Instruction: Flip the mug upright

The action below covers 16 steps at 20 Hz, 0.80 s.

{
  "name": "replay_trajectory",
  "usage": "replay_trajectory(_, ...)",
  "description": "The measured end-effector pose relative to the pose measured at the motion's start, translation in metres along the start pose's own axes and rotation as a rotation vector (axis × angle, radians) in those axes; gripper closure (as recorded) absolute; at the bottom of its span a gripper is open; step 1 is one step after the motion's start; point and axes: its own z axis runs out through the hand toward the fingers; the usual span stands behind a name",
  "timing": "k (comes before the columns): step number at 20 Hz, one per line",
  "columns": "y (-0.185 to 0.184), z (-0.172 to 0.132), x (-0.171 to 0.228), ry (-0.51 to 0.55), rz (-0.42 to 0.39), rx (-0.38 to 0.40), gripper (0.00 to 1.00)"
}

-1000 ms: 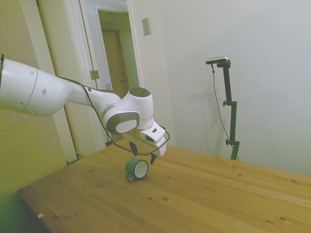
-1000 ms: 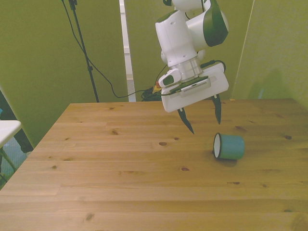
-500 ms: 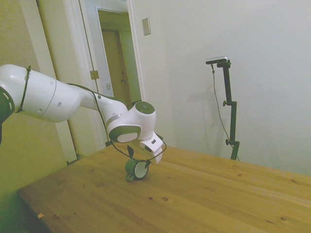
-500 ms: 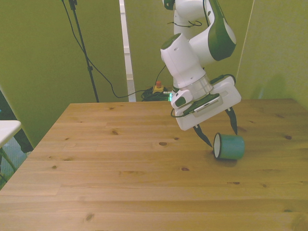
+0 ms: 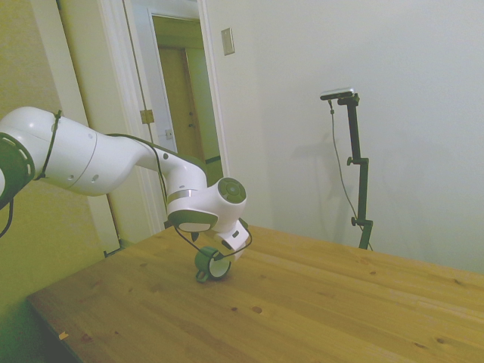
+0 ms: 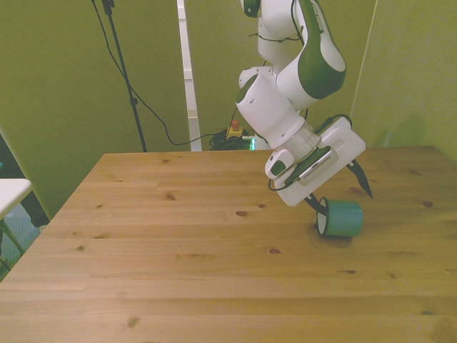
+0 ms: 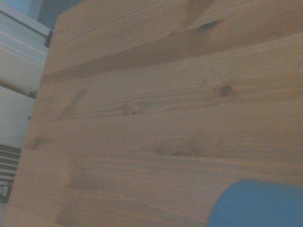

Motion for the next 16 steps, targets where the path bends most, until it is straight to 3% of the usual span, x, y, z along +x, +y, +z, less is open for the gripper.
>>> replay_trajectory(5,0.002,0.006,-0.005,-0.053,-0.002,0.029,0.00)
replay_trajectory(6,0.004,0.008,-0.004,-0.062,-0.001,0.038,1.00)
replay_trajectory(16,0.023,0.016,0.003,-0.113,0.001,0.071,1.00)
